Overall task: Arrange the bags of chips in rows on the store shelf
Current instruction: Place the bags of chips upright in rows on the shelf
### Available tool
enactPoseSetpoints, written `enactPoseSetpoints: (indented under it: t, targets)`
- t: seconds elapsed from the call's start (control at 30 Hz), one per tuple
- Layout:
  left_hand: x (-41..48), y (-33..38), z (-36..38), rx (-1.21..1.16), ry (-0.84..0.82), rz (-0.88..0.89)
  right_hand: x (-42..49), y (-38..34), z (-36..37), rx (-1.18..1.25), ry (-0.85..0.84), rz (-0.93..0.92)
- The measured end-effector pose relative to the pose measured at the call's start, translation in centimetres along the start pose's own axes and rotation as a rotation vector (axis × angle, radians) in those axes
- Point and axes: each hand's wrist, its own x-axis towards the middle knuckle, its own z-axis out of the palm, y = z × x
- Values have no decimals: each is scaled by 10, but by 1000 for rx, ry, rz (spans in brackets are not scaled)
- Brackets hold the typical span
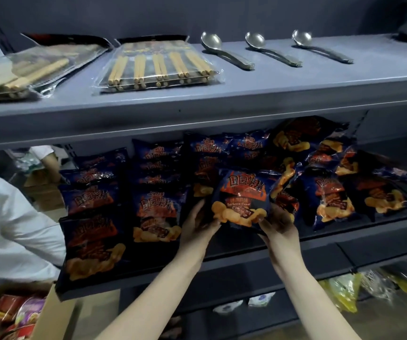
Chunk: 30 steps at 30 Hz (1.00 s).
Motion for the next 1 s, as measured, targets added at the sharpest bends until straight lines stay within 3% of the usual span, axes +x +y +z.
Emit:
enactPoseSetpoints:
  t: [0.27,0.37,0.47,0.6,0.67,0.8,1.0]
  targets:
    - [2,-2,24,-426,167,-123,16,8,35,-237,68,-230]
    - [0,-5,24,-368,141,-93,25,4,49,-309,63,-250]
    - [-5,-11,20,-6,38,25,29,6,63,-361,-12,-235]
    - [-2,-30,1,1155,-46,598,43,7,72,-408,-25,-167]
    - [-2,-42,-8,1449,-114,693,51,5,73,-460,6,-147]
    - [-4,-51,-14,1680,-209,588,62,7,76,-565,44,-139]
    - [-4,-59,-22,1805,-245,618,65,14,79,-690,96,-140]
